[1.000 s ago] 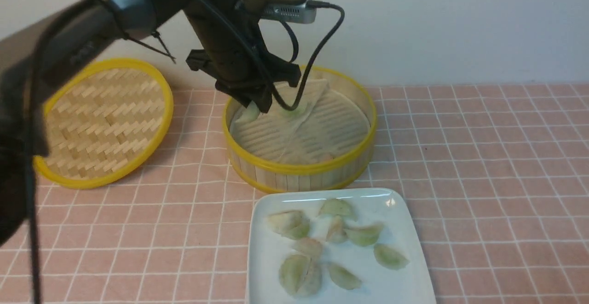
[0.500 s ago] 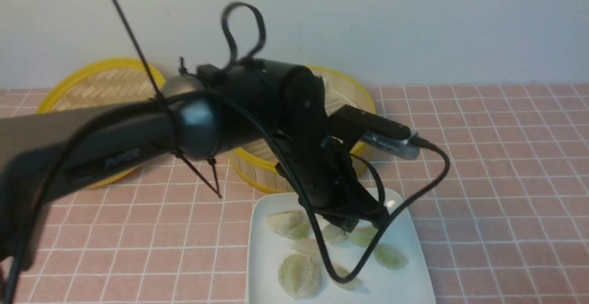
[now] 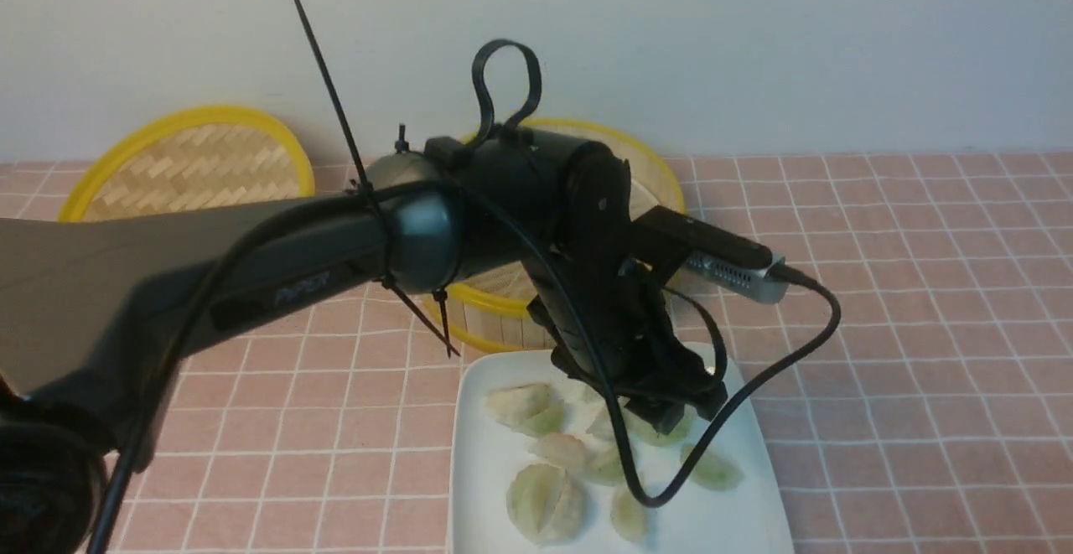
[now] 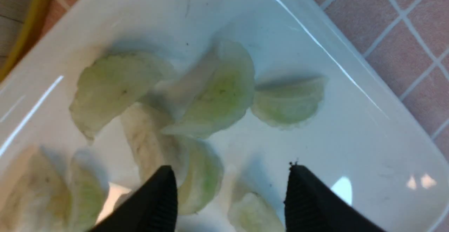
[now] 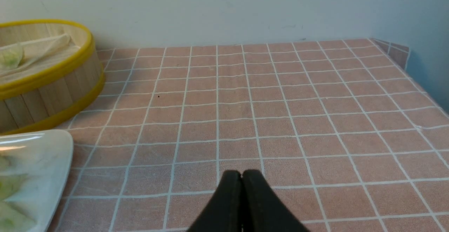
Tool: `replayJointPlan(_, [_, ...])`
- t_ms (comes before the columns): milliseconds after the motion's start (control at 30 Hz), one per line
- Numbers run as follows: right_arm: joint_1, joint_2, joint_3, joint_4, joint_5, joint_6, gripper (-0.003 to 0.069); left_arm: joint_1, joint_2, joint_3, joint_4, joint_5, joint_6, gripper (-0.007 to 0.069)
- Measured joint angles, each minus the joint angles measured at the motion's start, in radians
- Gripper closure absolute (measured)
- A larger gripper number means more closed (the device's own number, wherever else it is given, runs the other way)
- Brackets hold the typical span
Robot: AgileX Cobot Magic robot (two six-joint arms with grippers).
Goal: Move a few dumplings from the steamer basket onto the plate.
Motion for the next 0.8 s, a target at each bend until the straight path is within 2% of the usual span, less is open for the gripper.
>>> replayJointPlan(133, [0.0,0.0,0.0,0.0,0.0,0.0,0.0673,0.003,-0.123,-0.049,0.083,0.101,-0.027,0.0532])
replayJointPlan(200, [0.0,0.0,0.0,0.0,0.0,0.0,0.0673,0.003,-0.244,-0.031,0.131,0.13,-0.062,0.0602])
replayJointPlan(367, [0.0,0.0,0.0,0.0,0.0,0.0,0.0673,0.003,-0.582,0.161,0.192,0.041,-0.121,0.0631])
replayJointPlan(500, [0.0,0.0,0.0,0.0,0.0,0.0,0.0673,0.003,-0.871,0.434,0.214,-0.176,-0.169,0.0631])
replayJointPlan(533, [0.0,0.0,0.0,0.0,0.0,0.0,0.0673,0.003,-0.871,0.448,0.214,-0.188,-0.169,0.0631])
replayJointPlan(667, [0.0,0.0,0.0,0.0,0.0,0.0,0.0673,0.003,-1.116,0.733,0.217,-0.461,-0.235,0.0631])
replayJointPlan(800, [0.0,0.0,0.0,0.0,0.0,0.0,0.0673,0.003,-1.258,0.928,0.217,-0.621,-0.252,0.0631])
